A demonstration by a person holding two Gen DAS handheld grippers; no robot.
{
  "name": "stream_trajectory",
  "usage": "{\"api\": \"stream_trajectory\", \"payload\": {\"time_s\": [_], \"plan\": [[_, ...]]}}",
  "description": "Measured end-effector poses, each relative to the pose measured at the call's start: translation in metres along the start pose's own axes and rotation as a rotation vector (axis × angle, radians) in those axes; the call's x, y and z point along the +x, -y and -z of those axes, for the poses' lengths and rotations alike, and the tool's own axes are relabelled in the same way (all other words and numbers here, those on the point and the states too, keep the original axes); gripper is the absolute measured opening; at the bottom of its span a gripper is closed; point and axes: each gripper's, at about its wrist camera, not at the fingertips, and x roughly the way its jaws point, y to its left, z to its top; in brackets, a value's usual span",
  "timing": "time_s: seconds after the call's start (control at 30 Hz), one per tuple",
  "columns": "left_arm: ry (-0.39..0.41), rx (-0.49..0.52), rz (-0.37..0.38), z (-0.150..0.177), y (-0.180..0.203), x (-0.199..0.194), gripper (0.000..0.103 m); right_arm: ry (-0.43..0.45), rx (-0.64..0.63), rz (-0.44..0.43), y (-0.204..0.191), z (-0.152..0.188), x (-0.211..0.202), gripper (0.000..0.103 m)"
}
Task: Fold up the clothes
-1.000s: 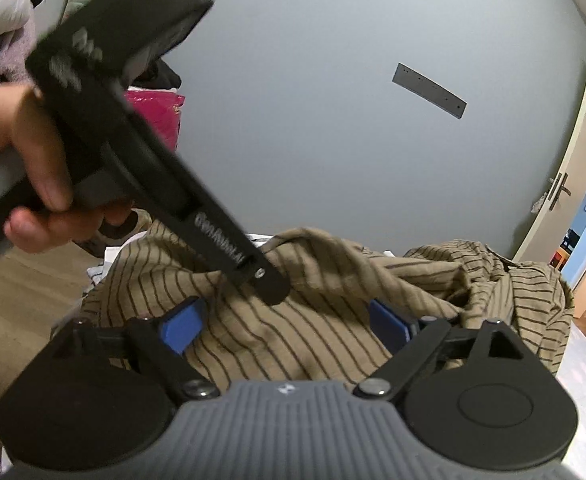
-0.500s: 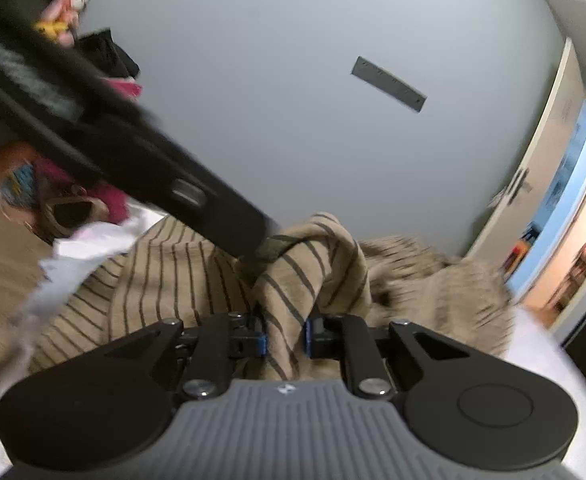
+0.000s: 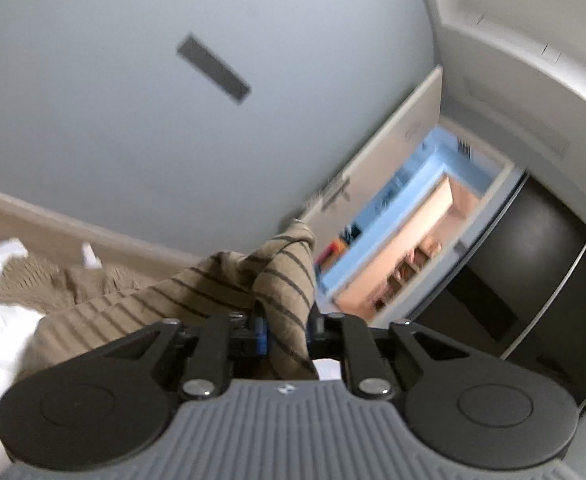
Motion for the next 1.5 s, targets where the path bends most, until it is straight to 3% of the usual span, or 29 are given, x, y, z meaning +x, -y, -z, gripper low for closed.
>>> {"api": "stream_trajectory", "payload": {"time_s": [0.03, 0.13, 0.2, 0.33, 0.53, 0.7, 0.73, 0.77, 0.83, 1.0, 1.07, 1.1, 1.13, 1.17, 1.2, 1.33, 1.5], "plan": [[-0.01, 0.015, -0.003, 0.002, 0.004, 0.005, 0.061, -0.004, 0.005, -0.01, -0.006, 0.001, 0.002, 0.047], [-0.039, 0.062, -0.012, 0.009, 0.015, 0.019, 0.056, 0.044, 0.017, -0.053, -0.015, 0.009, -0.015, 0.068], [-0.062, 0.062, -0.027, 0.012, 0.015, 0.031, 0.041, 0.052, 0.016, -0.107, -0.022, 0.011, -0.026, 0.068], [-0.092, 0.017, -0.022, 0.011, 0.01, 0.039, 0.0, 0.029, 0.102, -0.289, -0.041, 0.018, -0.045, 0.071], [-0.042, 0.026, 0.087, 0.01, 0.016, 0.018, 0.0, -0.12, 0.316, -0.562, -0.067, 0.05, -0.066, 0.074], [-0.051, 0.045, 0.048, 0.013, 0.017, 0.018, 0.0, -0.258, 0.568, -0.675, -0.088, 0.063, -0.056, 0.082], [-0.053, 0.043, 0.04, 0.013, 0.016, 0.018, 0.007, -0.277, 0.61, -0.689, -0.089, 0.061, -0.048, 0.082], [-0.055, 0.041, 0.031, 0.013, 0.015, 0.019, 0.025, -0.297, 0.651, -0.703, -0.089, 0.06, -0.041, 0.082], [-0.058, 0.036, 0.014, 0.014, 0.012, 0.021, 0.046, -0.32, 0.684, -0.705, -0.097, 0.058, -0.032, 0.082], [-0.067, 0.025, -0.028, 0.016, 0.006, 0.024, 0.04, -0.37, 0.736, -0.695, -0.122, 0.054, -0.013, 0.082], [-0.07, 0.021, -0.045, 0.017, 0.004, 0.025, 0.041, -0.39, 0.757, -0.69, -0.132, 0.052, -0.005, 0.077], [-0.071, 0.018, -0.05, 0.017, 0.003, 0.025, 0.041, -0.4, 0.767, -0.688, -0.137, 0.051, -0.001, 0.056], [-0.071, 0.014, -0.054, 0.016, 0.001, 0.024, 0.042, -0.395, 0.754, -0.672, -0.138, 0.049, -0.002, 0.025], [-0.069, 0.01, -0.058, 0.016, 0.0, 0.023, 0.044, -0.383, 0.728, -0.648, -0.136, 0.046, -0.006, 0.01], [-0.066, 0.006, -0.063, 0.016, -0.002, 0.022, 0.045, -0.37, 0.702, -0.625, -0.135, 0.043, -0.01, 0.003], [-0.049, -0.016, -0.079, 0.014, -0.009, 0.015, 0.053, -0.302, 0.594, -0.524, -0.125, 0.03, -0.029, 0.003], [-0.036, -0.025, -0.108, 0.013, -0.013, 0.011, 0.057, -0.141, 0.533, -0.361, -0.061, -0.002, -0.071, 0.002]]}}
